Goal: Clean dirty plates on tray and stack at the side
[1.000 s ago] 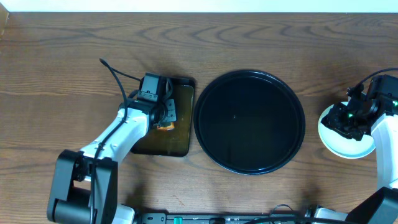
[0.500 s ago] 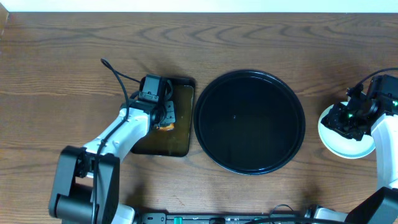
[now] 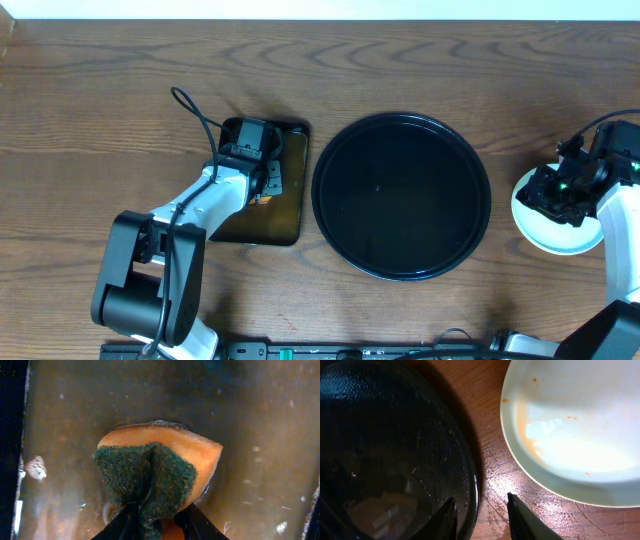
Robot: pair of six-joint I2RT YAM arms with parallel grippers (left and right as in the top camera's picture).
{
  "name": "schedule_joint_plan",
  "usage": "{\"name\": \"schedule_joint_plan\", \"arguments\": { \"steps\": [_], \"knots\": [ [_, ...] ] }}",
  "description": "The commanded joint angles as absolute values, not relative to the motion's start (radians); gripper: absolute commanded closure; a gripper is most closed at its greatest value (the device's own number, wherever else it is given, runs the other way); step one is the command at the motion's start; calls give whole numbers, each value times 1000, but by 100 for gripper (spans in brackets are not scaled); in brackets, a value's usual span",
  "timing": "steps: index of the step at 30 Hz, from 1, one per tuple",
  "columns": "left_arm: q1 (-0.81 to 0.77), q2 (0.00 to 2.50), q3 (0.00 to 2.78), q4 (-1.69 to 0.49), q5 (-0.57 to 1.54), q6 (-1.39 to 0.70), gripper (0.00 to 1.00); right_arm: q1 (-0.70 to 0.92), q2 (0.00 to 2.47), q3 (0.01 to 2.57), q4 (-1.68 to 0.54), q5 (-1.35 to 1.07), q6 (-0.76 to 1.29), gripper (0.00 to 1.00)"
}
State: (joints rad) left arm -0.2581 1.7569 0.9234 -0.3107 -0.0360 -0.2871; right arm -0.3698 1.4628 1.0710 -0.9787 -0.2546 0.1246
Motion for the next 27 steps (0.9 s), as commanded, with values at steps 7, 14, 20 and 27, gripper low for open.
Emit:
{"name": "schedule_joint_plan", "arguments": {
  "steps": [7, 14, 20, 27],
  "knots": [
    [-248, 1662, 928, -342, 187, -188, 70, -361, 1446, 1066, -981, -258, 114, 69],
    [-248, 1620, 927, -362, 250, -149, 69, -361, 1446, 1066, -980, -258, 114, 69],
    [-247, 1612, 929, -348, 99, -135, 67, -361, 1446, 1066, -980, -258, 114, 69],
    [-247, 1611, 929, -328, 6, -136, 68, -361, 1446, 1066, -980, -258, 114, 69]
  ]
}}
